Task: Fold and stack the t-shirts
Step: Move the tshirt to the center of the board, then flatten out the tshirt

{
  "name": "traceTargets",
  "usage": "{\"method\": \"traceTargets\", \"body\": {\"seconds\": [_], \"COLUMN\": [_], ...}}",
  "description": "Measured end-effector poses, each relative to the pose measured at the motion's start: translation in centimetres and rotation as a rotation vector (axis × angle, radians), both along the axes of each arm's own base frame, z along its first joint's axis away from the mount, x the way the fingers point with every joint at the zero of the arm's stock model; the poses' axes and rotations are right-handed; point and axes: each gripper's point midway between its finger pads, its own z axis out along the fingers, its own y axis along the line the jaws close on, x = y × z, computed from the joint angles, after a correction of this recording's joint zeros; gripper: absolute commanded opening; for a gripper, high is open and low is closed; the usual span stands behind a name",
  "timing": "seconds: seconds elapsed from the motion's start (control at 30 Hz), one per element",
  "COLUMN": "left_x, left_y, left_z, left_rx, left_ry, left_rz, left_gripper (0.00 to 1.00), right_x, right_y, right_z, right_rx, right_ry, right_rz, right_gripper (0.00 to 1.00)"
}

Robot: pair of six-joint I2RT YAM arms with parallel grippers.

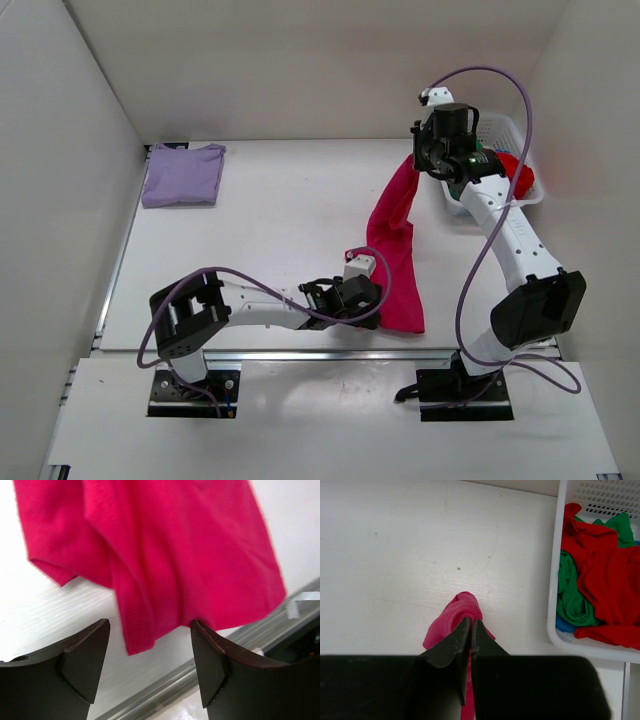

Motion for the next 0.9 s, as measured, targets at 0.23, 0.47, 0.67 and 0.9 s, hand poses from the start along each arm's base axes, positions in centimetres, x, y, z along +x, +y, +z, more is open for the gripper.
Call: {"method": "traceTargets", "body": {"seconds": [0.23, 0.47, 0.67, 0.9], "left_x": [0.5, 0.7, 1.6, 13.0], "left_y": [0.8, 1.0, 3.4, 9.0], "left_z": [-0.6, -2.8, -1.9, 19.7], "left_rx": [0.021, 0.077, 0.181, 0.129], "left_ry": [0.013, 0.02, 0.005, -0.367], "left_rz": [0.032, 0.039, 0.036, 0.243], "left_gripper": [0.63, 0.0, 0.0, 0.0], "right_x": [-0.9, -1.0, -1.1, -3.1], "right_y": [-0.7, -0.8, -1.3, -3.0], "right_z": [0.3, 0.1, 0.2, 6.3], "right_rx": [0.007, 0.008, 0.003, 0.029], "right_ry": [-0.015, -0.011, -0.006, -0.137], "right_rz": [-0.006, -0.007, -0.016, -0.047], "right_gripper": [0.0, 0.0, 0.0, 0.0]}}
